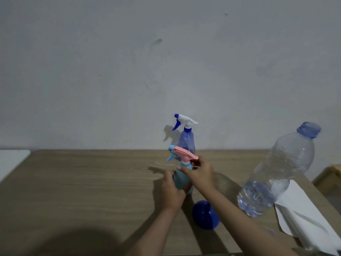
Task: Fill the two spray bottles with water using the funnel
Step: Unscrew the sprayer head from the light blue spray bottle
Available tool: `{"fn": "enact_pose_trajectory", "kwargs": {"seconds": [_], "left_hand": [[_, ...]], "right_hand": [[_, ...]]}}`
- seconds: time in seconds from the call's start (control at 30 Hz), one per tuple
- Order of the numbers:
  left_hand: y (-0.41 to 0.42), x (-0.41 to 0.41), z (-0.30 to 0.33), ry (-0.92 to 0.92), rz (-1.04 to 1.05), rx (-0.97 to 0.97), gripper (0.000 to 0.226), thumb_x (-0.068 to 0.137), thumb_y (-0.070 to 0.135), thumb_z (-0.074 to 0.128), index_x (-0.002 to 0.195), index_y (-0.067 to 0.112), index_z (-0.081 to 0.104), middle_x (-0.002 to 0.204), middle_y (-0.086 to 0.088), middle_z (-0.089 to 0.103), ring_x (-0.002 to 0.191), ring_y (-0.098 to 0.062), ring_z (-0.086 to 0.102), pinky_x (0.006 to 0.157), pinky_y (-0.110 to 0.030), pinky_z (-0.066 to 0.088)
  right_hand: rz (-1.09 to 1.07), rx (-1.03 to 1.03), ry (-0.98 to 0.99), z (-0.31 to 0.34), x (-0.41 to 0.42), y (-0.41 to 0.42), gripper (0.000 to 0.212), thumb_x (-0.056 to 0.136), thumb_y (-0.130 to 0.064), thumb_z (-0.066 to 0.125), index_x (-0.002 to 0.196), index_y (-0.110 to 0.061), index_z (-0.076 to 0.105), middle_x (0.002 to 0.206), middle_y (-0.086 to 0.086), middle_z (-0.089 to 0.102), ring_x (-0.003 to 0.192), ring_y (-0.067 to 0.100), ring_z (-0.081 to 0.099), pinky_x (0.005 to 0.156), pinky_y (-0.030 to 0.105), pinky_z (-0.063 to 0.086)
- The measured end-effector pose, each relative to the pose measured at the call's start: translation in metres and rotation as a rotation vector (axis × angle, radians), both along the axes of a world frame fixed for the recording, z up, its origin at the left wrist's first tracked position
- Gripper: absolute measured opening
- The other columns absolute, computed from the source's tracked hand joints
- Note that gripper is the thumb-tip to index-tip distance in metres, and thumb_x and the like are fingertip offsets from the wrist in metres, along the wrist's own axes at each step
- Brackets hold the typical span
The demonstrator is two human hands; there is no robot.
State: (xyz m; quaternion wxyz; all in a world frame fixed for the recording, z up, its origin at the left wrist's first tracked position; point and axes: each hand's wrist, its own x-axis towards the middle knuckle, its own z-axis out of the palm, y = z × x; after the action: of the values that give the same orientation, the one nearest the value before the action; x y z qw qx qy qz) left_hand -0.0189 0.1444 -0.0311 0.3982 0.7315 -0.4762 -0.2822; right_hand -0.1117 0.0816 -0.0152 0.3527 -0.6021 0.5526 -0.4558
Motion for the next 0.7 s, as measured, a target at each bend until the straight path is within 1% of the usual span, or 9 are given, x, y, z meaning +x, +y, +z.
{"fn": "enact_pose_trajectory", "kwargs": {"seconds": [0.07,0.1,0.2,0.37,0.43,0.47,0.53,0.63,0.7], "left_hand": [[-0.001,0.000,-0.001,0.006,0.007,-0.006,0.057,0.070,0.022,0.083,0.116,0.022,0.050,0.120,0.004,0.060,0.111,-0.012,0.058,0.069,-0.013,0.045],[-0.001,0.000,-0.002,0.001,0.008,-0.011,0.057,0.070,0.022,0.084,0.117,0.022,0.051,0.120,0.004,0.060,0.111,-0.012,0.058,0.068,-0.011,0.045],[-0.002,0.001,-0.003,0.026,0.012,-0.021,0.058,0.067,0.021,0.086,0.114,0.021,0.052,0.118,0.004,0.061,0.110,-0.013,0.058,0.056,-0.004,0.041],[-0.003,0.003,-0.007,0.029,0.013,-0.038,0.056,0.066,0.020,0.086,0.112,0.020,0.054,0.116,0.004,0.062,0.107,-0.013,0.059,0.054,-0.003,0.041],[-0.005,0.004,-0.010,0.035,0.015,-0.038,0.058,0.066,0.020,0.086,0.115,0.018,0.056,0.116,0.003,0.063,0.105,-0.013,0.058,0.062,0.002,0.040],[-0.005,0.004,-0.010,0.036,0.011,-0.031,0.062,0.067,0.021,0.085,0.121,0.019,0.055,0.120,0.003,0.062,0.109,-0.013,0.058,0.068,0.001,0.040],[-0.005,0.003,-0.010,0.044,0.006,-0.022,0.070,0.070,0.018,0.083,0.132,0.021,0.050,0.128,0.003,0.058,0.118,-0.014,0.055,0.079,-0.010,0.042],[-0.004,0.001,-0.008,0.018,0.008,-0.023,0.071,0.073,0.017,0.081,0.134,0.021,0.046,0.130,0.003,0.056,0.120,-0.014,0.053,0.084,-0.018,0.047],[-0.003,0.001,-0.007,0.018,0.009,-0.021,0.071,0.073,0.020,0.081,0.135,0.020,0.046,0.130,0.003,0.056,0.119,-0.014,0.054,0.084,-0.018,0.047]], "right_hand": [[-0.029,-0.029,-0.019,-0.003,0.003,-0.003,0.043,0.064,-0.033,0.086,0.097,-0.024,0.061,0.092,-0.007,0.067,0.085,0.005,0.063,0.072,0.025,0.057],[-0.030,-0.053,-0.028,-0.005,0.003,-0.003,0.041,0.065,-0.033,0.086,0.097,-0.024,0.062,0.093,-0.006,0.067,0.085,0.005,0.063,0.072,0.026,0.057],[-0.023,-0.119,-0.032,-0.009,0.004,-0.002,0.039,0.070,-0.030,0.083,0.103,-0.022,0.064,0.095,-0.006,0.068,0.087,0.006,0.063,0.073,0.025,0.056],[0.022,-0.173,-0.022,-0.012,0.004,-0.002,0.031,0.076,-0.024,0.079,0.104,-0.023,0.065,0.093,-0.015,0.065,0.089,0.004,0.061,0.075,0.021,0.053],[0.062,-0.182,-0.004,-0.014,0.001,-0.004,0.023,0.079,-0.020,0.075,0.100,-0.020,0.067,0.094,-0.009,0.067,0.090,0.007,0.061,0.075,0.025,0.054],[0.084,-0.171,0.002,-0.014,-0.001,-0.003,0.021,0.080,-0.019,0.073,0.100,-0.018,0.067,0.095,-0.006,0.067,0.091,0.008,0.061,0.076,0.026,0.053],[0.114,-0.117,-0.003,-0.012,-0.004,-0.003,0.026,0.081,-0.018,0.073,0.104,-0.019,0.063,0.100,-0.007,0.066,0.094,0.007,0.061,0.080,0.025,0.053],[0.091,-0.017,-0.111,-0.007,-0.004,-0.002,0.043,0.072,-0.022,0.081,0.106,-0.020,0.055,0.101,-0.012,0.062,0.095,0.003,0.060,0.080,0.020,0.052],[0.053,0.001,-0.143,-0.004,-0.002,-0.003,0.043,0.069,-0.022,0.084,0.101,-0.016,0.055,0.097,-0.009,0.063,0.092,0.005,0.061,0.078,0.020,0.052]]}}
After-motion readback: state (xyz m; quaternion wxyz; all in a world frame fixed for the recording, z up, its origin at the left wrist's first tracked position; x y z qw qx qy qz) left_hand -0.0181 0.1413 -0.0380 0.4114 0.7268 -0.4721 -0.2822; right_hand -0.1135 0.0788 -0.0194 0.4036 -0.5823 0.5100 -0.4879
